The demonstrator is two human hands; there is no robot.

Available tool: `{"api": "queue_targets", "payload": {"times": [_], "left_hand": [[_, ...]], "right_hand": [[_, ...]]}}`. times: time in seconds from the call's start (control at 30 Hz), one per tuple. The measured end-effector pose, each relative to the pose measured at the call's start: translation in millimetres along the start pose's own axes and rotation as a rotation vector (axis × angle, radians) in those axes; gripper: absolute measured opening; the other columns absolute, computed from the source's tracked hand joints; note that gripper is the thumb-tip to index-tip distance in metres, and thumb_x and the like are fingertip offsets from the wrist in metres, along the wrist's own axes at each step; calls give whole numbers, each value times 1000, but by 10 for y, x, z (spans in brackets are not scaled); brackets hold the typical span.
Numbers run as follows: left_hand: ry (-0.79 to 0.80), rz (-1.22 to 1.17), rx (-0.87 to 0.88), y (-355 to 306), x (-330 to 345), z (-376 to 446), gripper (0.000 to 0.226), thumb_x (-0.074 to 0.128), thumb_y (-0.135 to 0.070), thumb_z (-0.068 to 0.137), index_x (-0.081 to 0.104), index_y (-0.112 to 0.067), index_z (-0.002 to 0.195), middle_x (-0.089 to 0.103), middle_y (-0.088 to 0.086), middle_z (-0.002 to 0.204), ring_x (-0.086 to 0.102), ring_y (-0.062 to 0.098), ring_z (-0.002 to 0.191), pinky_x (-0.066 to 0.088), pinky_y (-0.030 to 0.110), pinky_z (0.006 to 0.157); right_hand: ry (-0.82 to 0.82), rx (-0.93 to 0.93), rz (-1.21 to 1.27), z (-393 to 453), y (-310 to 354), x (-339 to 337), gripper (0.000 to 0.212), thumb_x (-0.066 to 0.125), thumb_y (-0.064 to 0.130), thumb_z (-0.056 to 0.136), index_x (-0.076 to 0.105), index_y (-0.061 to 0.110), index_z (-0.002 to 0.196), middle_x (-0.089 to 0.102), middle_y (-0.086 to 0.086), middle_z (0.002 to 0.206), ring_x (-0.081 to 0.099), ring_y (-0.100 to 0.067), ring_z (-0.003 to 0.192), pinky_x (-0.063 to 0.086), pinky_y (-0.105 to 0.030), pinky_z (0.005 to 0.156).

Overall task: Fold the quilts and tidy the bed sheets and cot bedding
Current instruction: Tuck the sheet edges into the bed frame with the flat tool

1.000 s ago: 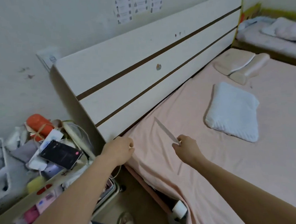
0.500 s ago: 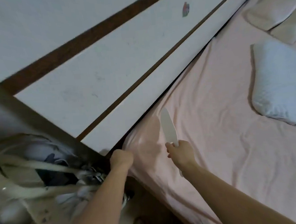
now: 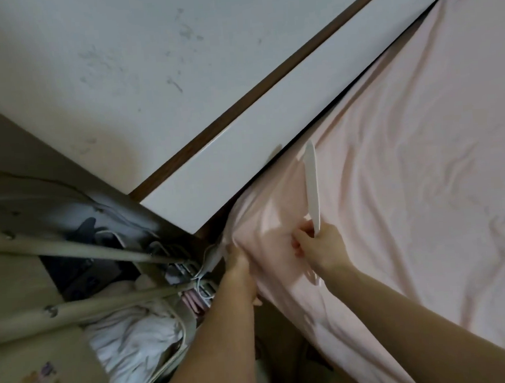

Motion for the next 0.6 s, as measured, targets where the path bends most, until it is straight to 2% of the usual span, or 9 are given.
{"api": "queue_targets", "payload": {"times": [0.1, 0.17, 0.2, 0.23, 0.33, 0.43, 0.53, 0.6], "left_hand": [[-46, -21, 155, -54, -61, 20, 47, 36, -38, 101, 49, -6, 134, 55, 19, 132, 54, 36, 118, 47, 46, 96], [-159, -26, 200, -139, -167, -11, 40, 45, -31, 99, 56, -1, 122, 63, 17, 105, 61, 32, 93, 52, 36, 74], [-196, -26, 213, -190, -215, -25, 37, 46, -27, 99, 56, 1, 121, 62, 16, 102, 60, 30, 91, 49, 31, 70], [-215, -18, 211, -240, -238, -63, 35, 45, -21, 99, 53, 2, 124, 61, 16, 110, 59, 31, 99, 46, 30, 73], [-220, -52, 261, -384, -231, -153, 38, 41, -14, 100, 48, 3, 133, 51, 20, 136, 50, 34, 124, 45, 38, 95], [-282, -148, 361, -498, -247, -304, 37, 47, -17, 98, 52, 2, 129, 52, 21, 135, 51, 35, 124, 45, 41, 101], [-333, -316, 458, -565, -201, -478, 20, 43, -11, 97, 58, -4, 108, 60, 16, 119, 57, 29, 114, 48, 33, 95], [-375, -389, 517, -599, -183, -538, 26, 37, -7, 97, 58, -1, 109, 60, 15, 115, 56, 23, 108, 46, 25, 86]], "right_hand": [[14, 16, -9, 16, 38, -37, 24, 54, 14, 91, 63, -6, 81, 68, -18, 73, 61, -23, 61, 55, -44, 71], [18, 16, -23, 22, 78, -37, 23, 53, 13, 91, 63, -5, 82, 67, -16, 71, 61, -24, 63, 55, -43, 72], [16, 13, -22, 27, 94, -19, 24, 52, 13, 90, 64, -5, 82, 66, -13, 68, 61, -23, 62, 55, -43, 72], [15, 14, -19, 20, 130, 4, 26, 50, 15, 91, 64, -5, 82, 65, -10, 64, 61, -23, 60, 56, -44, 71], [3, 24, -14, 7, 229, 84, 34, 45, 24, 95, 64, 4, 75, 66, -7, 62, 64, -25, 58, 58, -44, 70], [-18, 28, -58, -25, 338, 115, 36, 45, 28, 95, 64, 6, 74, 68, -11, 68, 67, -29, 65, 57, -44, 72], [5, -7, -125, -75, 339, 138, 31, 56, 33, 89, 66, 4, 89, 69, -11, 82, 65, -24, 72, 54, -37, 69], [90, -15, -161, -157, 272, 188, 34, 69, 40, 81, 65, 10, 96, 67, -4, 88, 59, -10, 70, 49, -23, 59]]}}
Point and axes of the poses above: each hand's wrist, its own z-axis towards the middle knuckle, its own x-axis out of the palm, y = z × x, the point moved 3 cm from there along z, towards the middle knuckle
